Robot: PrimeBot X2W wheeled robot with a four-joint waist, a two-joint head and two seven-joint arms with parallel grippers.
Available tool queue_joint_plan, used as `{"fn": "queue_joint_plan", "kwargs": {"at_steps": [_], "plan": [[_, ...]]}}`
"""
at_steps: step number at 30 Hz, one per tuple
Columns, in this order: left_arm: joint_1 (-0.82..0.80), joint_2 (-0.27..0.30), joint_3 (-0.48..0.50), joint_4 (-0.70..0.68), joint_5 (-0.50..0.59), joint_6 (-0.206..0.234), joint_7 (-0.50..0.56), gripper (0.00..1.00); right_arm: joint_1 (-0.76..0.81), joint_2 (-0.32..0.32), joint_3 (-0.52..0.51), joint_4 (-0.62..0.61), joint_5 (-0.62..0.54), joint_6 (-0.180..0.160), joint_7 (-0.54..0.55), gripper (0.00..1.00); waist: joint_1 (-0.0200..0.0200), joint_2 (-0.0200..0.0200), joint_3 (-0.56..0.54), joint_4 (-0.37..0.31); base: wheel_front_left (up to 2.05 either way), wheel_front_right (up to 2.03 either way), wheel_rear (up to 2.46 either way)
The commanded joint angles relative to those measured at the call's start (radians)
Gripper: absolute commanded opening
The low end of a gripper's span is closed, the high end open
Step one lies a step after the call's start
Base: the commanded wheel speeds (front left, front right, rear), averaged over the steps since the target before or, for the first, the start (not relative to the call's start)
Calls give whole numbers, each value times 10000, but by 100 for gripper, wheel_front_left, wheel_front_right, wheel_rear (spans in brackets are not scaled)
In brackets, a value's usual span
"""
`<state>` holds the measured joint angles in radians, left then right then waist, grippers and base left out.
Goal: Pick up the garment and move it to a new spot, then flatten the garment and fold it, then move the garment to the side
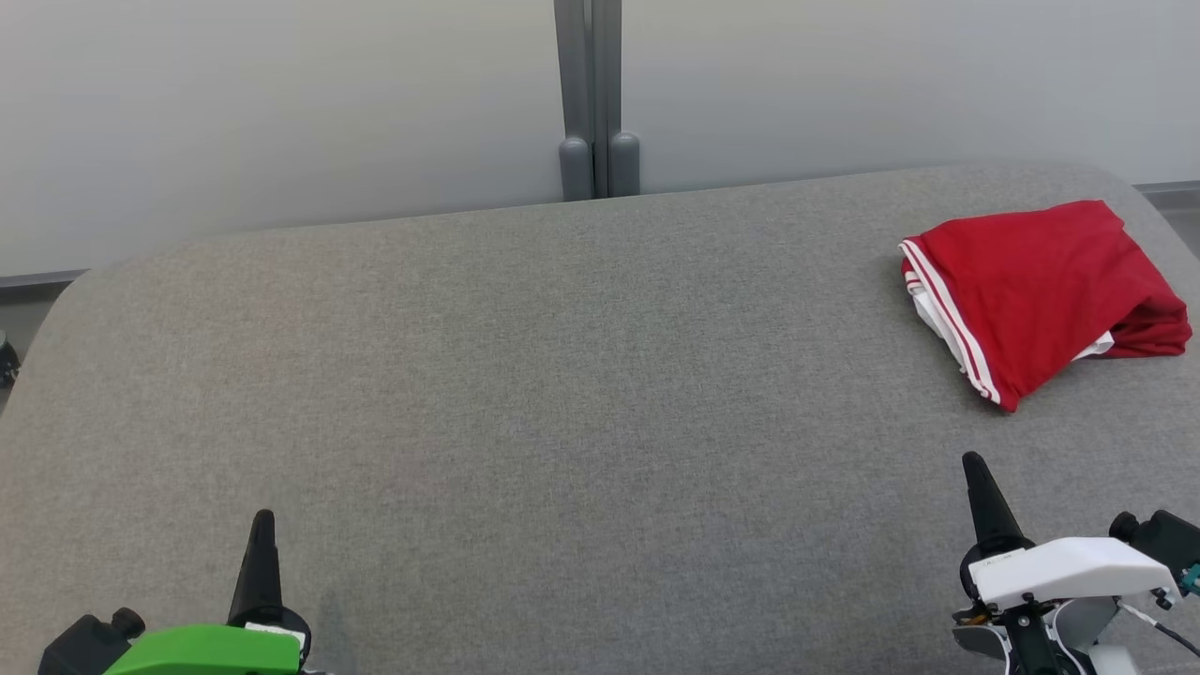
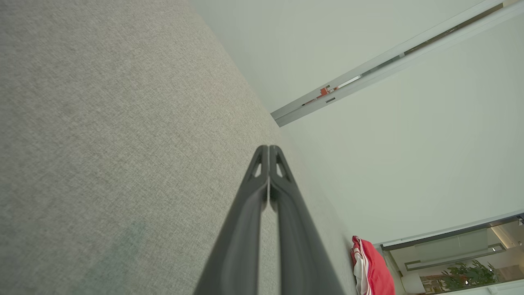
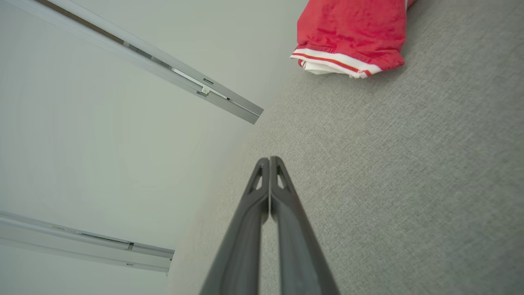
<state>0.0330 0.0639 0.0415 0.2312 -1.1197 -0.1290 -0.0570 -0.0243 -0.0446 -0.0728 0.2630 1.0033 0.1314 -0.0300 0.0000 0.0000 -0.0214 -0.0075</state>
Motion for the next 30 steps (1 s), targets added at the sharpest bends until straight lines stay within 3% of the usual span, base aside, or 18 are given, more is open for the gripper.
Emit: {"fn": "queue_joint_plan", "kwargs": {"at_steps": [1,30], "plan": [[-296,106,72,-68,-291,-15,68,0,-217,-52,-40,-134,343,-5,77,0,0,0,6,2,0,0,0],[-924,102,270,38,-2814,-22,805,0,-566,-68,-246,-172,3320,-4,798,0,0,0,113,35,0,0,0]]}}
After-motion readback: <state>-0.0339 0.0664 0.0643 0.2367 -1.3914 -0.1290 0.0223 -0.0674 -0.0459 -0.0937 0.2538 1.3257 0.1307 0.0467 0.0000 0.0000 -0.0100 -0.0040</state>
